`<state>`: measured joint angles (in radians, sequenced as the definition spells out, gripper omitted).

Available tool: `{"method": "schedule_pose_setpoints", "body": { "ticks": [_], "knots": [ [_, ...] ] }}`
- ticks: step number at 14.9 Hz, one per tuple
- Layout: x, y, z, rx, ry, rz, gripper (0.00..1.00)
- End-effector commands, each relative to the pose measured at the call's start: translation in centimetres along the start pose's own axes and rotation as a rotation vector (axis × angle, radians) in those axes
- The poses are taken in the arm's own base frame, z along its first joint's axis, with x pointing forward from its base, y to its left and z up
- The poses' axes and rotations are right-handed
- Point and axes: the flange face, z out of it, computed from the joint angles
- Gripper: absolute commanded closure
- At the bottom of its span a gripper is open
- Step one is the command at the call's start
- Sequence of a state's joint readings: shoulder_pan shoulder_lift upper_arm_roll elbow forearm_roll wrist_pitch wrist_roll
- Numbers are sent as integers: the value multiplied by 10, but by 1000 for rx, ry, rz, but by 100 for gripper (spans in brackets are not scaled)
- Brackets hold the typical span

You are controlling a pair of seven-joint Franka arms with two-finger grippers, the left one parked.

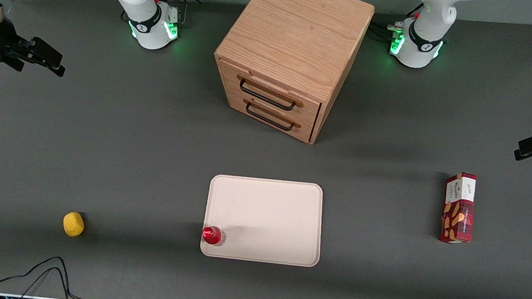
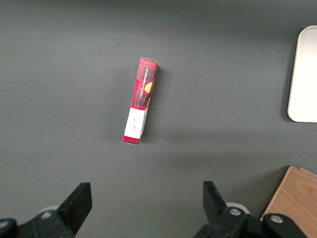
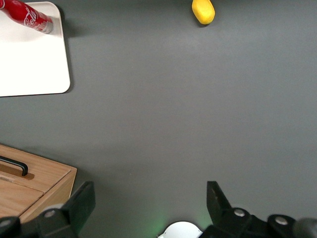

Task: Open upper drawer
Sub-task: 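Move the right gripper toward the wooden cabinet's upper drawer handle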

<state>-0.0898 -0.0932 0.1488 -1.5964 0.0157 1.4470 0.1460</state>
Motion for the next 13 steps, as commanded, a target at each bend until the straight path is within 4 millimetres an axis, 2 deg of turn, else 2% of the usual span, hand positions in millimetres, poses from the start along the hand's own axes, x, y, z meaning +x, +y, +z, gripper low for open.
{"method": "schedule_pose_setpoints", "body": {
  "ticks": [1,5,7,10,13],
  "knots": [
    [-1,2,-3,4,8,5,0],
    [1,-1,-2,8,14,-17,0],
    [3,-17,0,18,17,-52,0],
    [-6,-60,4,45,-2,-120,0],
    [-37,-153,17,41,-36,-296,0]
  ]
}}
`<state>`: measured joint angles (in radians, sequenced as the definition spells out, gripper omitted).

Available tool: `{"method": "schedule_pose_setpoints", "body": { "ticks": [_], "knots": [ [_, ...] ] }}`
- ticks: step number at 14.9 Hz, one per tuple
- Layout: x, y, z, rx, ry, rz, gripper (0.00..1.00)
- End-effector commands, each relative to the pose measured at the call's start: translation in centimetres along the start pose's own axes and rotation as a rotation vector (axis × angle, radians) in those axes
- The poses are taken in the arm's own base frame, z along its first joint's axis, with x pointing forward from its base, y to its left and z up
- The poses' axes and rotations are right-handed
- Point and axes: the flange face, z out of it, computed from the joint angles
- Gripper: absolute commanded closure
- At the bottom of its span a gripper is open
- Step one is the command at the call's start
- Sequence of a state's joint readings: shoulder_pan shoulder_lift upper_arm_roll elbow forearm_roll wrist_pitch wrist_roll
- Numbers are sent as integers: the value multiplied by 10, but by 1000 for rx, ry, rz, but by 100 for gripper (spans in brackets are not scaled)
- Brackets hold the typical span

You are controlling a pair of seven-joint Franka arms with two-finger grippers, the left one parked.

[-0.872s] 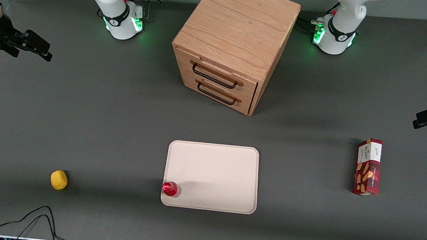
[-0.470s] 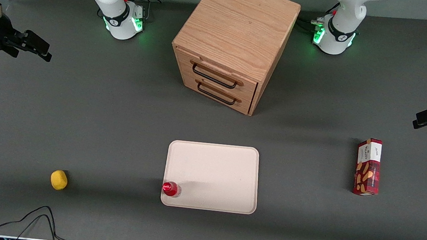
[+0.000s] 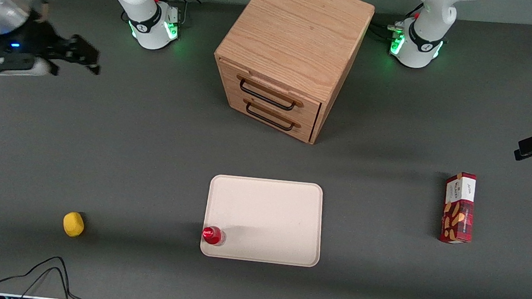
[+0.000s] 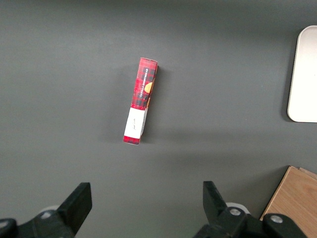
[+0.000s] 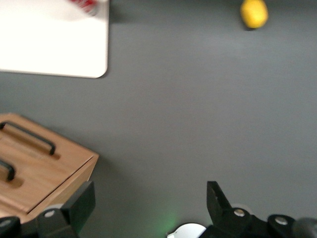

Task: Open upper drawer
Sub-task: 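Move the right gripper toward the wooden cabinet's upper drawer handle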

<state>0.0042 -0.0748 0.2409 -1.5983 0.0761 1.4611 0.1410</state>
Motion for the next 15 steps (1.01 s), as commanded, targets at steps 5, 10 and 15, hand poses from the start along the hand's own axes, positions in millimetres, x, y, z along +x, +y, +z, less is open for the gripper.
{"method": "schedule_pose_setpoints", "body": {
  "ticks": [5,10,15],
  "knots": [
    [-20,-164,38,10,0,-331,0],
    [-13,-231,65,82,23,-558,0],
    [-1,-271,93,158,13,-842,0]
  ]
}}
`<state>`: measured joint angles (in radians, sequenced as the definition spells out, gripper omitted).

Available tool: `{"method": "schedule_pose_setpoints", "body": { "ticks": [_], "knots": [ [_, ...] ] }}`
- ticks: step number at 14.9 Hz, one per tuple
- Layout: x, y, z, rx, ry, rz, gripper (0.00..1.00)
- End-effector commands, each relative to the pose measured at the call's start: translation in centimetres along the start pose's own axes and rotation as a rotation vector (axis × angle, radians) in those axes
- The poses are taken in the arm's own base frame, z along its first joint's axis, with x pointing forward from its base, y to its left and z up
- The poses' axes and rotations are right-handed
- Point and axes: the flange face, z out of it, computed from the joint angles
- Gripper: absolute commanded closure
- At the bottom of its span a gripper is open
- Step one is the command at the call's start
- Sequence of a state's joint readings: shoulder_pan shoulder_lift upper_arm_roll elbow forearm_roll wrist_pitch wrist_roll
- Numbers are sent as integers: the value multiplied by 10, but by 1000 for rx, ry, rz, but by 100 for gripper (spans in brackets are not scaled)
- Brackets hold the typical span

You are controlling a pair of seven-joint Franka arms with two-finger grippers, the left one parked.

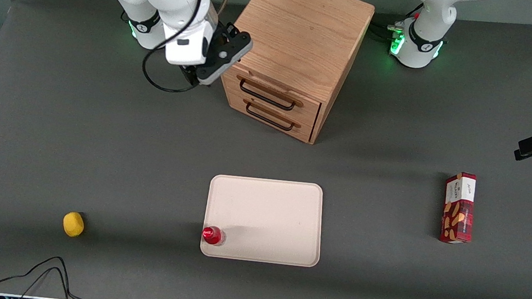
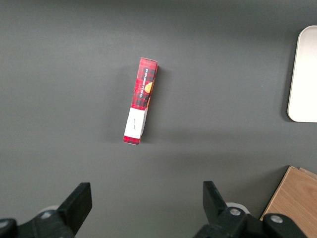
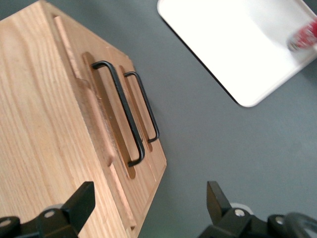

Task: Open upper drawer
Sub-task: 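Lower the open right gripper around the upper drawer's black handle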

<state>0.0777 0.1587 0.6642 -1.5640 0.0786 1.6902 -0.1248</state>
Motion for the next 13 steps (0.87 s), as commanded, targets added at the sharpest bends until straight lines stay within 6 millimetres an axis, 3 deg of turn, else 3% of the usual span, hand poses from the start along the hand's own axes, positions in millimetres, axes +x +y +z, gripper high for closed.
{"method": "schedule_pose_setpoints", "body": {
  "ticks": [1,4,6,9,13],
  "knots": [
    [29,-7,11,65,24,-111,0],
    [50,-11,33,92,6,-169,0],
    [56,-19,51,63,-24,-241,0],
    [61,-14,74,82,-55,-282,0],
    [63,-7,85,68,-70,-355,0]
  ]
}}
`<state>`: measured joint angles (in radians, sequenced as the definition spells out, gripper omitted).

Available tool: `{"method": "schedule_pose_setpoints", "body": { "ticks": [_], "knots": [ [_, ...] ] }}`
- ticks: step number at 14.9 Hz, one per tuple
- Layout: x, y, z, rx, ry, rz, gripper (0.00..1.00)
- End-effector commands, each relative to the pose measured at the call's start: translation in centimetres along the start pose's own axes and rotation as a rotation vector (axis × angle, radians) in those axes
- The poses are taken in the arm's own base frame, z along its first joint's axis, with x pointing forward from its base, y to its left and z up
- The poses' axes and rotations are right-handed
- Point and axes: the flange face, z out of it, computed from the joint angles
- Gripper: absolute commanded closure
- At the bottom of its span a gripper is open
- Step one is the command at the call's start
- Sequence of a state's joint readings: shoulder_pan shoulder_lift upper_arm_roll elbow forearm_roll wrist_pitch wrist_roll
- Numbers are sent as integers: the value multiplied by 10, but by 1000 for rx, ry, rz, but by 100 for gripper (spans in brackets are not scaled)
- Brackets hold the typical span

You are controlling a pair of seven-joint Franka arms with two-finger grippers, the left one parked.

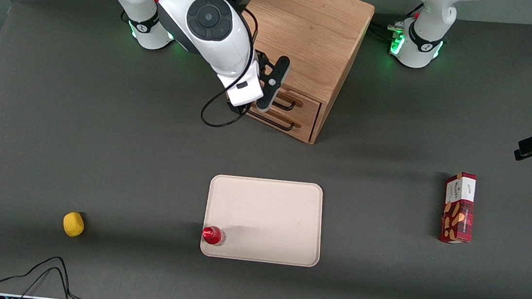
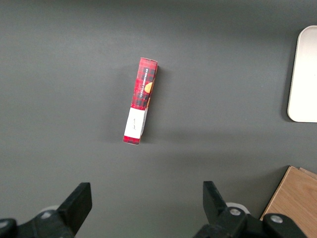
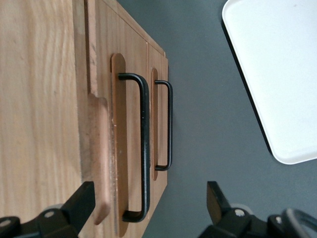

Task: Open upper drawer
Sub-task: 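Lower the open right gripper around the upper drawer's black handle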

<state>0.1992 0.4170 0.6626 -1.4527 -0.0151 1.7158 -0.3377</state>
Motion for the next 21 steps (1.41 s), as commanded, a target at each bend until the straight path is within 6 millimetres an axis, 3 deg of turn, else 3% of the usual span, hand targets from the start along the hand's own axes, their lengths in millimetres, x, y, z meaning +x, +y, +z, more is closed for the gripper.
{"method": "schedule_pose_setpoints", "body": {
  "ticks": [1,19,21],
  "knots": [
    [7,5,5,-2,-4,-52,0],
    [22,26,68,-12,-20,-126,0],
    [25,20,72,-10,-22,-136,0]
  ]
}}
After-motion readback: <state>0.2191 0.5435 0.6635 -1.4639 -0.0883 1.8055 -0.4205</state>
